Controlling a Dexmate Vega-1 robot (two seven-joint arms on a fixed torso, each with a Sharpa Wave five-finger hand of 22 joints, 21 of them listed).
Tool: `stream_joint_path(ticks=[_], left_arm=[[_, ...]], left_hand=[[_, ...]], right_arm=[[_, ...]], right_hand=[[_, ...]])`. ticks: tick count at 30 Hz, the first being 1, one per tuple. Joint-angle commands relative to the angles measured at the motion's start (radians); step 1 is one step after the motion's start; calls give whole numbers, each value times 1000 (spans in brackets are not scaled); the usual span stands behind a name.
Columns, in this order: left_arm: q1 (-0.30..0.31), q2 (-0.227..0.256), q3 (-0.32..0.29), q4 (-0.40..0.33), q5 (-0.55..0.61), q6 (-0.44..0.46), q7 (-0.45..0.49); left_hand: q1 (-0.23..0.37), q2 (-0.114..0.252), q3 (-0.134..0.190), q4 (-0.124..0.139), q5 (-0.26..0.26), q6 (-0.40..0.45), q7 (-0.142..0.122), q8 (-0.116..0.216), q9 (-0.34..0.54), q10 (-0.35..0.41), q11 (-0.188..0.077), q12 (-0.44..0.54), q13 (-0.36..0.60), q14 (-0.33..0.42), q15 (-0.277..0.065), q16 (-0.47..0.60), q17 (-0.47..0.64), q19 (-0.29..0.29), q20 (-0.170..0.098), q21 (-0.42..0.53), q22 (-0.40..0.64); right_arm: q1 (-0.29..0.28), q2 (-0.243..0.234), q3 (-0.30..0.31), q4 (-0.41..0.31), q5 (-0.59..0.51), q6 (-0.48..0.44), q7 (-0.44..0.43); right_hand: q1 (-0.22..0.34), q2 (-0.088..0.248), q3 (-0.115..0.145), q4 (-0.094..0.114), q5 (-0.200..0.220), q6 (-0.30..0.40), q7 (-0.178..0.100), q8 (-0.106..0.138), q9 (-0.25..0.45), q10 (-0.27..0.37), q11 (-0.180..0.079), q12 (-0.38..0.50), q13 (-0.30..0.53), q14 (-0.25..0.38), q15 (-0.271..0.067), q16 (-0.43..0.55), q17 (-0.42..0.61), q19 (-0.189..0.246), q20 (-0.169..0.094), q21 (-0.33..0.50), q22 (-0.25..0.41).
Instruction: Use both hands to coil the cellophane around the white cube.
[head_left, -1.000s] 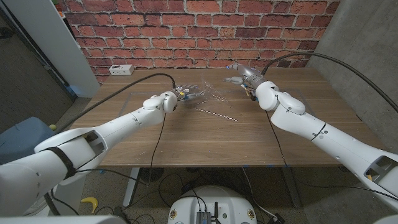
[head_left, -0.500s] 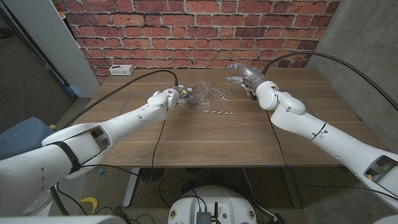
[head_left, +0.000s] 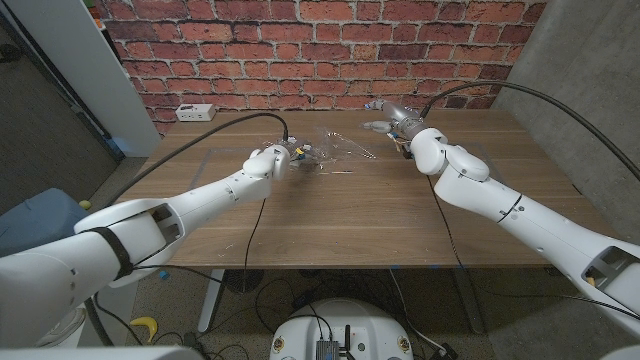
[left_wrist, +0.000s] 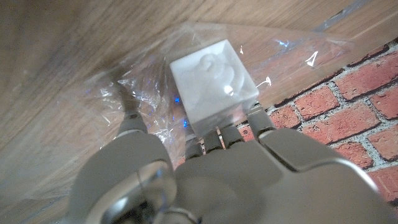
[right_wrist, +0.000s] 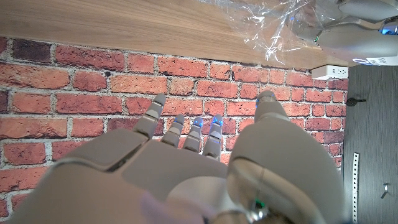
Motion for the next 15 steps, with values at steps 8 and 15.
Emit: stream_joint_path(ticks=[8, 15], left_arm=[[37, 32, -69, -99, 11, 76, 119], [80, 69, -146, -193, -41, 92, 158]], left_hand=[[-68, 5, -15, 34, 5, -104, -35, -83, 3, -120, 17, -61, 11, -157, 42, -5, 7, -208, 47, -109, 6], [-109, 12, -25, 55, 2, -144, -39, -92, 4, -164, 35, -67, 12, -204, 60, -3, 10, -253, 52, -133, 7]], right_arm=[[12, 16, -2, 34, 8, 21, -5], [3, 21, 9, 42, 28, 36, -17]], right_hand=[[-11, -2, -2, 5, -7, -6, 1, -4, 3, 5, 4, -4, 1, 6, -3, 3, 2, -2, 3, -4, 0], [-18, -3, -4, 8, -8, -7, 4, -4, 2, 5, 5, -4, 1, 4, 0, 3, 3, -3, 2, -5, 1]])
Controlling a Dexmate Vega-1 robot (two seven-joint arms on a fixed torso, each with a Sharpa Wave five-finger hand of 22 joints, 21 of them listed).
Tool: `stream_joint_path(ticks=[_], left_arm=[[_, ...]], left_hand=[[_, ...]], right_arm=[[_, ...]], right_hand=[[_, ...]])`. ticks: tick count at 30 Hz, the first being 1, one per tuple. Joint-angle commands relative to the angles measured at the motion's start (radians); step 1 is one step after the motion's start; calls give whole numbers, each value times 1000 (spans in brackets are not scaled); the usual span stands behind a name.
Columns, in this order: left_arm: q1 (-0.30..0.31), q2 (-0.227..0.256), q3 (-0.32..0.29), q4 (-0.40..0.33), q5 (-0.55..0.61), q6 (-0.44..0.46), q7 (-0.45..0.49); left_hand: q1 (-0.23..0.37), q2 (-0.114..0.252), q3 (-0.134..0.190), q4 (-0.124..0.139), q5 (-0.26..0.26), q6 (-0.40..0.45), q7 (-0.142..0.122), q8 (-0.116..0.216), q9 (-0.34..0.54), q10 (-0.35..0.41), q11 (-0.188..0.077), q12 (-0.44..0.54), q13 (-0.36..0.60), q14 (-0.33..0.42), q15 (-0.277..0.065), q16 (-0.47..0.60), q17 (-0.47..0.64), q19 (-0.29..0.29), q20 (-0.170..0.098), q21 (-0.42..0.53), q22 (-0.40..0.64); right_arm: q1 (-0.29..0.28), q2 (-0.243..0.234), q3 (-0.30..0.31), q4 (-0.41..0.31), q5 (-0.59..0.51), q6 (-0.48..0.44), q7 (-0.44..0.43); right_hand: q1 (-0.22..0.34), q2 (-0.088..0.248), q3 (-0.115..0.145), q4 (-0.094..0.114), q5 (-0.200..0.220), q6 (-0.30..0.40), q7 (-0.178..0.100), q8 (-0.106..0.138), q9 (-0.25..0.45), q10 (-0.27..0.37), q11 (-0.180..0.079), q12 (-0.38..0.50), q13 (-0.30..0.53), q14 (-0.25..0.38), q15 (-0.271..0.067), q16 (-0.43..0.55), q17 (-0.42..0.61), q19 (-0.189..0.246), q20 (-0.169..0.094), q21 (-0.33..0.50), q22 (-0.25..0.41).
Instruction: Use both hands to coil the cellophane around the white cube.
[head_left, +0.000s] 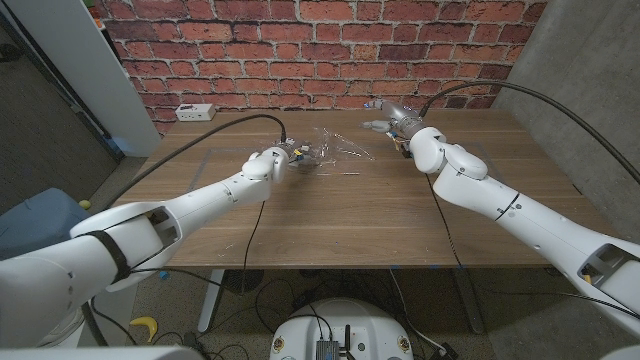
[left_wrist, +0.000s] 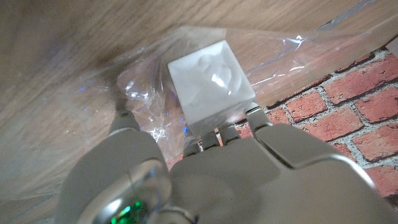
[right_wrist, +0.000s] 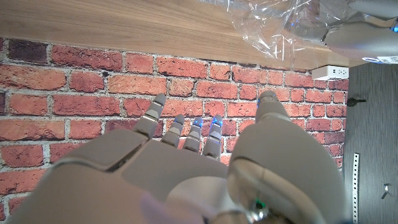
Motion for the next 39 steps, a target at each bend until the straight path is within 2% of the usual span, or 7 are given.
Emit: stream_joint_path(ticks=[1, 4, 8, 13, 24, 31, 39], left_arm=[[58, 53, -112, -140, -66, 46, 101], [80, 67, -149, -183, -94, 49, 120], [110, 85, -196, -235, -136, 37, 147], [147, 104, -237, -299, -168, 40, 173], [256, 143, -369, -433, -298, 2, 255], [352, 163, -470, -514, -396, -53, 340], [439, 185, -572, -539, -525, -167, 392]], left_hand=[[-31, 7, -4, 18, 0, -17, -2, -2, 5, -19, 7, -3, 2, -26, 12, 1, 4, -26, 5, -12, 2], [-59, 14, -10, 33, -2, -20, -1, 1, 5, -27, 18, 0, 2, -39, 22, 5, 4, -52, 8, -25, 3], [-71, 17, -12, 39, -3, -20, 0, 2, 4, -30, 23, 2, 2, -48, 29, 5, 4, -63, 11, -30, 4], [-78, 19, -14, 43, -4, -12, 0, 6, 4, -27, 24, 5, 2, -52, 32, 6, 4, -74, 11, -35, 4], [-94, 24, -16, 50, -5, -12, 5, 6, 3, -36, 38, 5, 2, -67, 48, 5, 4, -89, 12, -41, 5], [-111, 28, -19, 59, -7, -31, 5, -1, 2, -62, 48, 0, 2, -91, 67, 4, 4, -107, 13, -46, 6], [-123, 30, -22, 64, -7, -40, 0, -2, 1, -78, 52, -1, 1, -101, 75, 5, 4, -113, 13, -47, 6]], right_arm=[[-9, 11, 14, 21, 29, 25, -21], [-16, 11, 20, 23, 37, 34, -31], [-26, 11, 31, 24, 53, 50, -46], [-48, 12, 56, 26, 86, 83, -72], [-107, 23, 114, 43, 170, 188, -155], [-140, 43, 149, 71, 229, 281, -210], [-172, 78, 185, 121, 316, 404, -252]], right_hand=[[-11, -2, -2, 5, -1, -3, 0, 0, 2, 4, 5, -4, 1, 4, 0, 3, 3, -3, 2, -5, 1], [-16, -3, -4, 8, -1, -5, 1, -1, 2, 1, 5, -6, 1, 3, 1, 3, 3, -5, 4, -5, 1], [-21, -5, -6, 9, -2, -7, 1, -1, 2, 0, 6, -6, 1, 3, 2, 3, 4, -5, 4, -5, 1], [-28, -6, -9, 12, -2, -6, 2, -1, 2, 0, 6, -6, 2, 2, 2, 3, 4, -7, 5, -6, 1], [-51, -13, -19, 20, -4, -7, 3, -1, 2, -7, 9, -9, 2, -6, 7, 1, 6, -16, 6, -9, 1], [-69, -22, -29, 26, -4, -10, 4, -2, 2, -12, 12, -10, 2, -12, 11, -1, 7, -21, 8, -9, 2], [-87, -26, -36, 33, -4, -14, 7, -3, 1, -19, 16, -12, 2, -18, 15, -2, 9, -24, 6, -9, 2]])
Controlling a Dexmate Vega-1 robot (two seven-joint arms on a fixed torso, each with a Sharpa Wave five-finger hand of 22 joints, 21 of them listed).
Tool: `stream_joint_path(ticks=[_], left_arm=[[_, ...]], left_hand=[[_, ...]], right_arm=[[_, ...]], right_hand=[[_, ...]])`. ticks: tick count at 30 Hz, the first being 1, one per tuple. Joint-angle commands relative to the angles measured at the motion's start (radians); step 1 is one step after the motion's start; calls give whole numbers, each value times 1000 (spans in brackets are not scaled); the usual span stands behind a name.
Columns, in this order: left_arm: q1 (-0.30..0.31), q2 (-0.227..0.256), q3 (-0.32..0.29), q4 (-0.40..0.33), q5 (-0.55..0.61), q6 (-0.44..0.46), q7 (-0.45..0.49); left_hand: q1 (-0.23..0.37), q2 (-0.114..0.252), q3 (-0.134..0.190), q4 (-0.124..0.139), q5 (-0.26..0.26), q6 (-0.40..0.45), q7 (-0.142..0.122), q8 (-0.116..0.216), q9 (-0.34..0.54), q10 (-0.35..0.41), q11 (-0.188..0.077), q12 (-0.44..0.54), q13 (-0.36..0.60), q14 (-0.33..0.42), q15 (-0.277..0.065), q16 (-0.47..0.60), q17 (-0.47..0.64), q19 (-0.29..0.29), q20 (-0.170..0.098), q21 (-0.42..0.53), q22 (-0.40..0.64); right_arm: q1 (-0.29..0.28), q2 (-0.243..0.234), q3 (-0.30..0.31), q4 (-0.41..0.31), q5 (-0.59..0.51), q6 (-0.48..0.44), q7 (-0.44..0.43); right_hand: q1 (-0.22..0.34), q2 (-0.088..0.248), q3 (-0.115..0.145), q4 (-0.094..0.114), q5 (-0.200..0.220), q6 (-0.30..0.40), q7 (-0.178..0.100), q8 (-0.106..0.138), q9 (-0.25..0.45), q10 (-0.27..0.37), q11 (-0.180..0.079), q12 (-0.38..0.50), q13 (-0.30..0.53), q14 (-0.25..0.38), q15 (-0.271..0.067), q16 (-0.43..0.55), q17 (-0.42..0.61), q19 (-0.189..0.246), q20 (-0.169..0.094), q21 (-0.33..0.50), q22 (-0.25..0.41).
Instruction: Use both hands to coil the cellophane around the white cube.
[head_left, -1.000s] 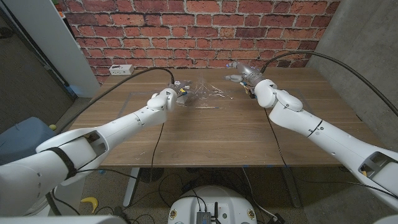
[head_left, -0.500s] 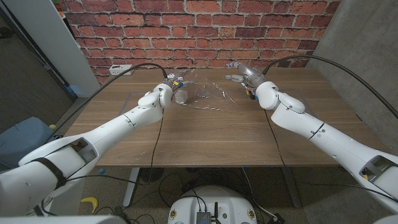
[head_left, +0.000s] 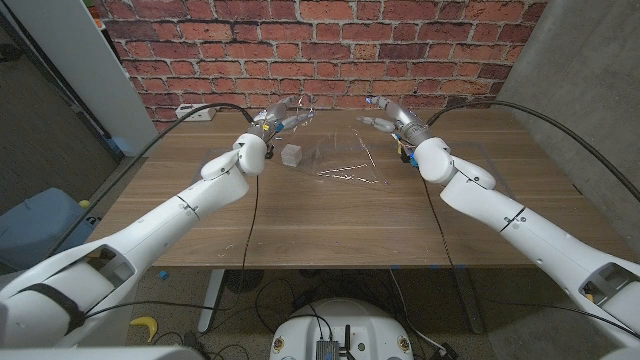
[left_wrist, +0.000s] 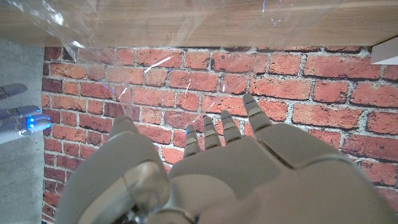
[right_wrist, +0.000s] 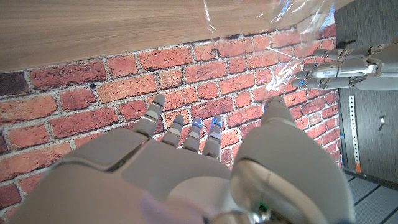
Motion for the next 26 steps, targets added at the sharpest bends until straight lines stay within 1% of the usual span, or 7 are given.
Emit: stream_joint_path(ticks=[1, 6, 10, 13, 17, 22, 26], left_arm=[[141, 37, -164, -75, -194, -152, 92], [196, 42, -238, -61, -319, -269, 90], [231, 53, -281, -50, -384, -340, 87], [255, 67, -311, -39, -435, -396, 67], [276, 84, -343, 6, -514, -493, 9], [299, 90, -365, 30, -571, -520, -8], [300, 72, -372, 66, -621, -551, -23]], left_hand=[[-9, -1, 0, 7, -3, -3, -5, 2, 1, -3, 3, -3, 2, -7, 3, 5, 4, -10, 2, -1, 2], [-17, 4, 0, 12, -2, 7, -3, 6, 1, 3, 1, 2, 1, -9, 10, 7, 5, -13, 2, -1, 2], [-24, 10, 0, 17, -2, 19, -3, 10, 0, 8, 1, 5, 1, -9, 14, 9, 5, -16, 2, -2, 3], [-29, 13, 0, 20, -1, 25, -3, 12, 0, 12, 2, 7, 0, -10, 15, 10, 5, -19, 2, -2, 3], [-38, 18, 0, 26, 0, 37, -8, 15, -1, 20, 2, 11, 0, -11, 15, 11, 5, -24, 2, -3, 3], [-49, 25, 0, 34, 2, 47, -10, 17, -2, 20, 4, 12, -1, -17, 14, 10, 5, -38, 1, -7, 3], [-63, 40, 3, 47, 5, 54, -8, 17, -2, 18, 9, 11, -1, -25, 16, 10, 6, -46, 1, -7, 4]], right_arm=[[-53, 46, 58, 65, 123, 179, -76], [-70, 79, 81, 112, 192, 281, -92], [-88, 111, 101, 151, 244, 368, -113], [-98, 134, 116, 188, 274, 435, -130], [-108, 166, 141, 243, 310, 507, -164], [-132, 188, 167, 240, 315, 494, -233], [-145, 200, 163, 224, 311, 520, -247]], right_hand=[[-10, -1, -6, 3, -4, -3, 4, -3, 1, -4, 2, -2, 2, -9, 6, -2, 4, -9, 2, 0, 2], [-20, -1, -9, 7, -3, -7, 7, -4, 1, -8, 9, -3, 2, -11, 8, -2, 5, -6, -2, 2, 2], [-27, -1, -11, 10, -3, -9, 9, -5, 1, -9, 13, -3, 3, -9, 10, 0, 6, -1, -5, 4, 2], [-32, -2, -13, 11, -3, -8, 11, -4, 1, -11, 19, -3, 3, -8, 12, 1, 6, 2, -3, 6, 2], [-45, -11, -21, 13, -2, 5, 21, 2, 1, -2, 21, 1, 2, 9, 9, 7, 6, 15, 2, 11, 2], [-58, -17, -27, 16, -1, 16, 26, 5, 1, 7, 28, 5, 2, 16, 16, 10, 6, 14, 8, 10, 2], [-65, -18, -29, 19, 0, 20, 29, 6, 1, 14, 30, 8, 2, 18, 23, 10, 6, 12, 12, 9, 2]])
